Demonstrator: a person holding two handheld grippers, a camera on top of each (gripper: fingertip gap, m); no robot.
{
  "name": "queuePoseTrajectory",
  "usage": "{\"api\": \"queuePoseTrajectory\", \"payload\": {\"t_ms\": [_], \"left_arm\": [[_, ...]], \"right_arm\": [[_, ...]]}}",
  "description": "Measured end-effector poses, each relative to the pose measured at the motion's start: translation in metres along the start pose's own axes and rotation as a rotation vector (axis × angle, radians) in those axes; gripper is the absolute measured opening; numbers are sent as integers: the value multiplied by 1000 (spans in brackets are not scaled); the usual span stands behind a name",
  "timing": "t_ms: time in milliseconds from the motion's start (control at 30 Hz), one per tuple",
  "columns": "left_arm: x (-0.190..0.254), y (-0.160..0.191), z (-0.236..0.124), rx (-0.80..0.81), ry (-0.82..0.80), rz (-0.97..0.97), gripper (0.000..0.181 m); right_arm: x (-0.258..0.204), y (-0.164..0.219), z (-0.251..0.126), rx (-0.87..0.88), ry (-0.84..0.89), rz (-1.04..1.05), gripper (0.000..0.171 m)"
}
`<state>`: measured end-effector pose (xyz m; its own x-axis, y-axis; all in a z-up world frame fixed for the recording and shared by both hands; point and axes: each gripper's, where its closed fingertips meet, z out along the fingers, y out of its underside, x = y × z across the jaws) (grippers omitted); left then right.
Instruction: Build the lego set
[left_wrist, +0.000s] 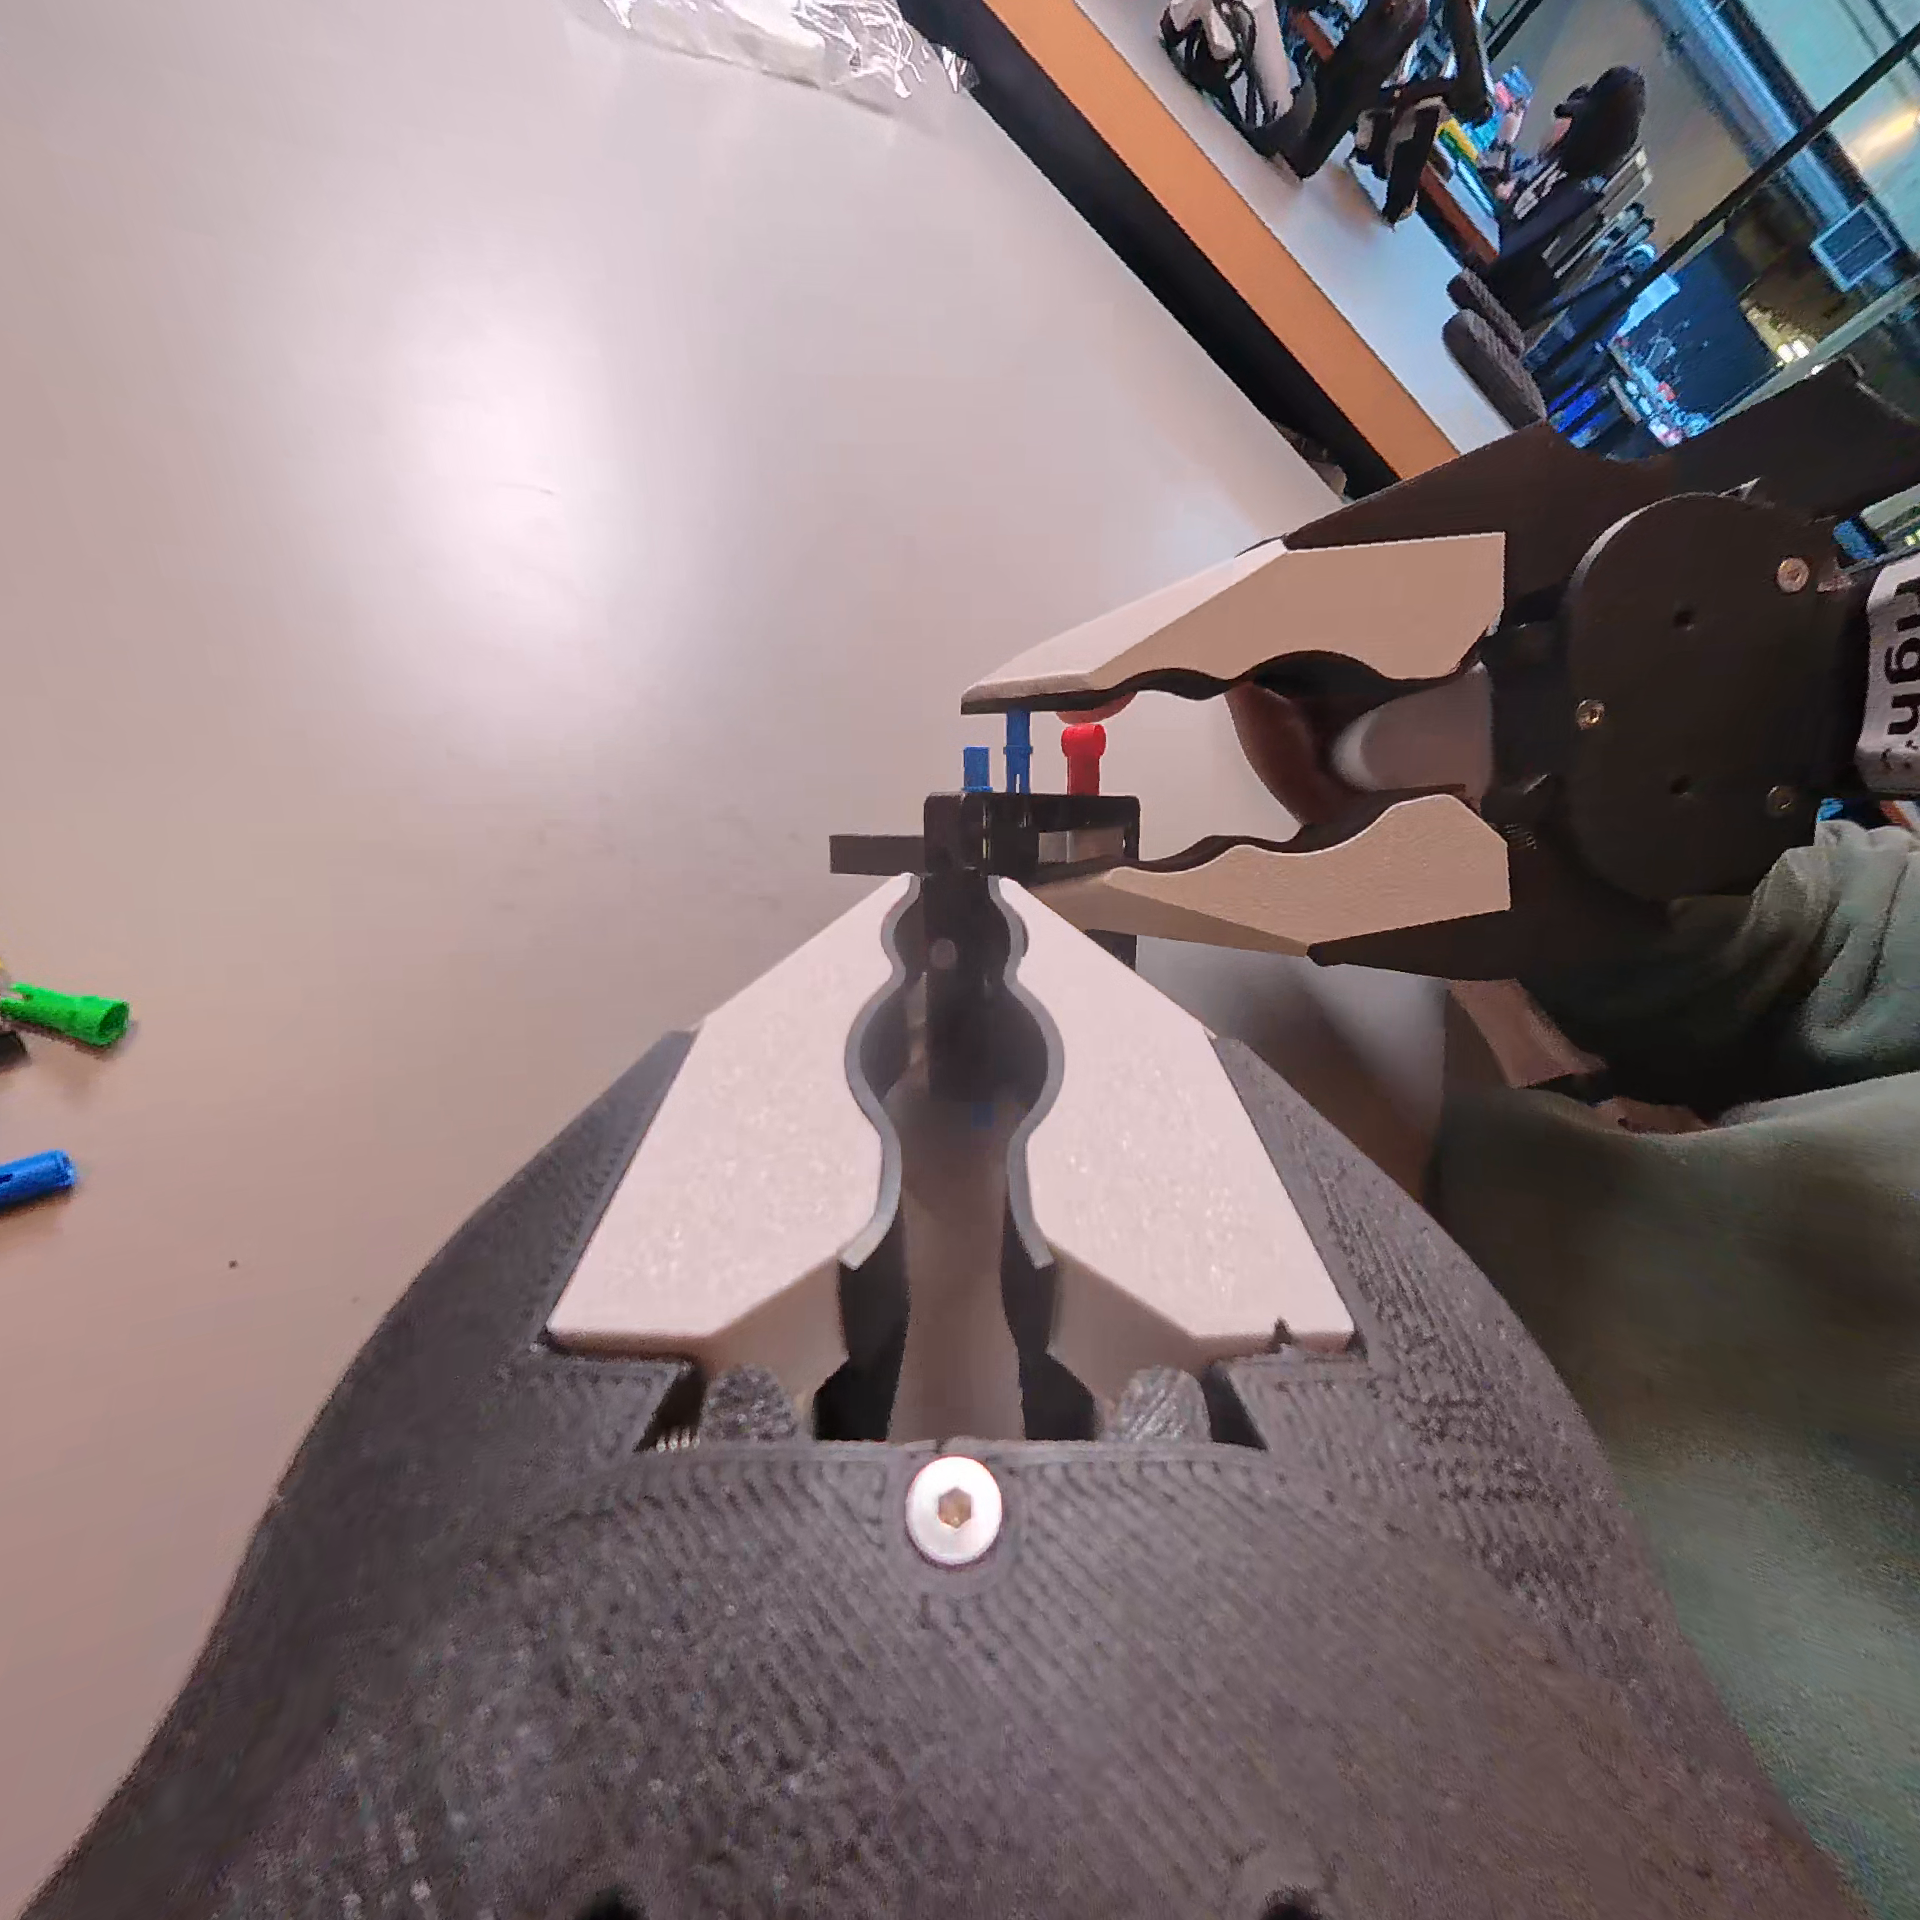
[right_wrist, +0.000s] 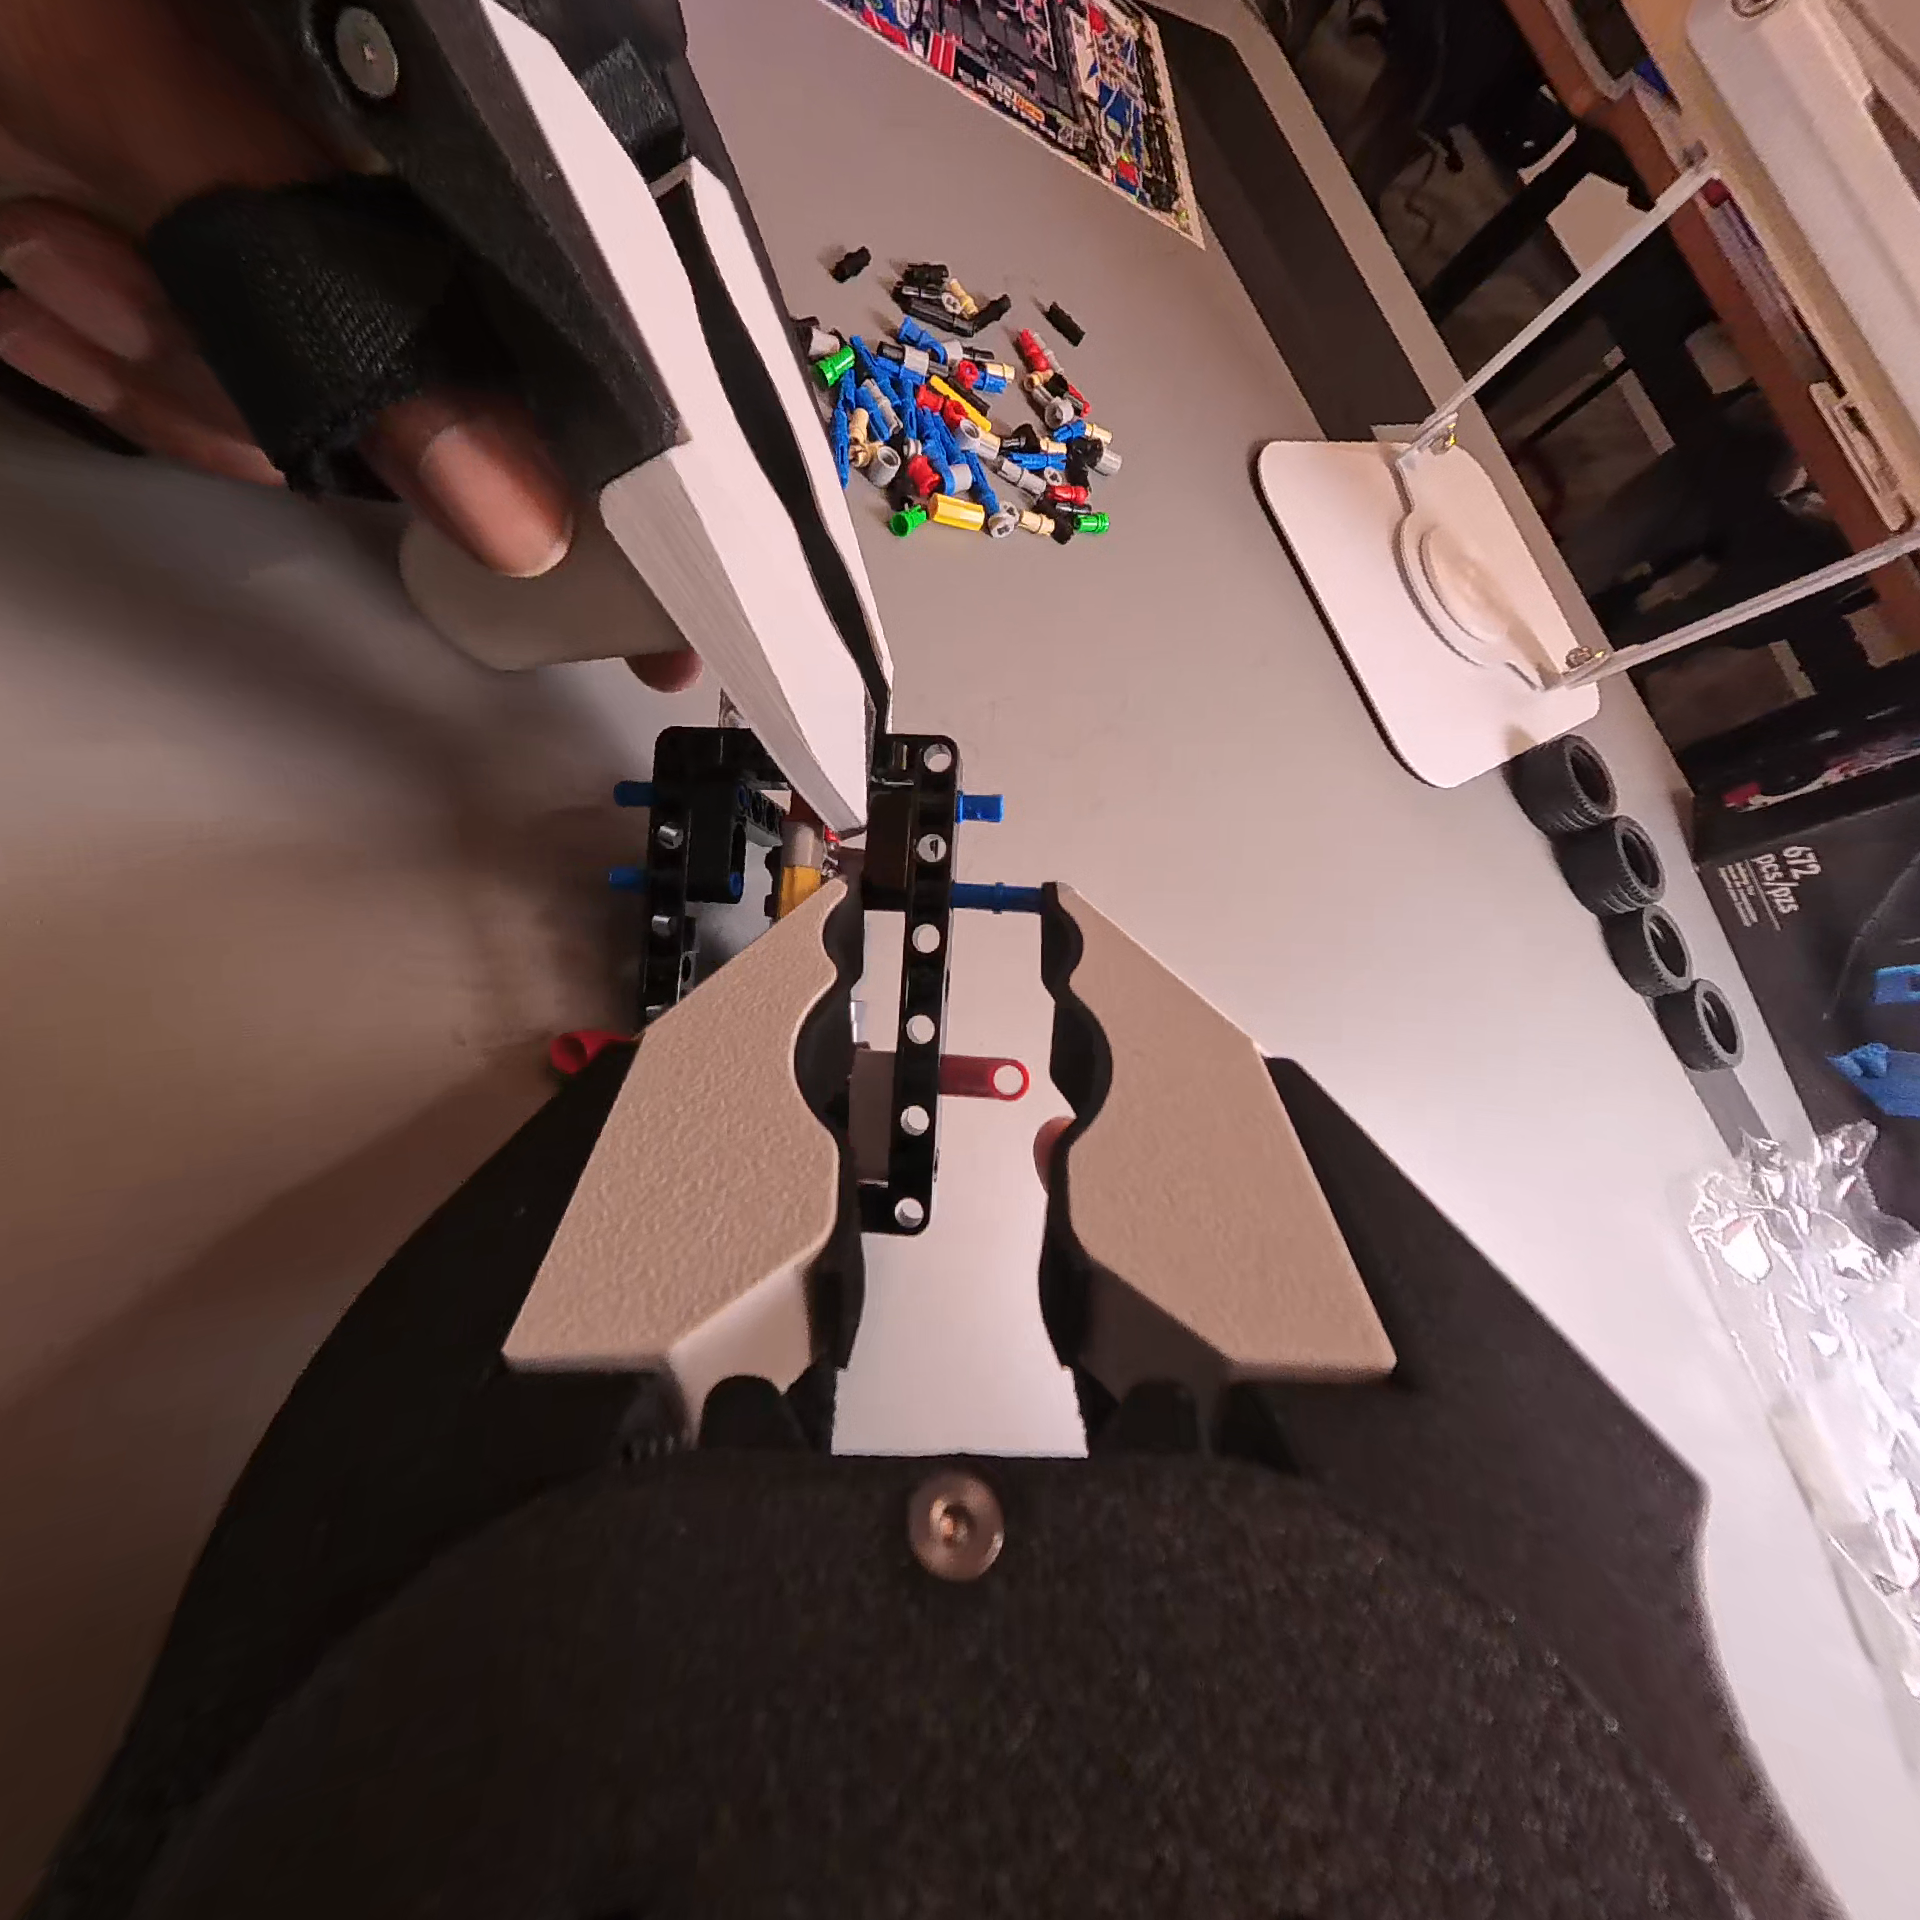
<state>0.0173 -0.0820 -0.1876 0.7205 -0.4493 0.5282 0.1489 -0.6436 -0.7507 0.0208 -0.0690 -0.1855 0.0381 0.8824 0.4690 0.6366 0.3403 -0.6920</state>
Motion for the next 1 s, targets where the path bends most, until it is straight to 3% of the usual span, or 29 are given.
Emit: {"api": "queuePoseTrajectory", "payload": {"t_ms": [233,300,1000], "left_arm": [[4,4,-2,-9,70,-53,15],[2,4,-2,-13,53,-29,8],[0,5,-3,-11,93,-96,8]], "right_arm": [[-2,-1,1,24,-38,-45,31],[-2,-1,2,31,-58,-56,31],[-6,-3,5,68,-99,-116,22]]}}
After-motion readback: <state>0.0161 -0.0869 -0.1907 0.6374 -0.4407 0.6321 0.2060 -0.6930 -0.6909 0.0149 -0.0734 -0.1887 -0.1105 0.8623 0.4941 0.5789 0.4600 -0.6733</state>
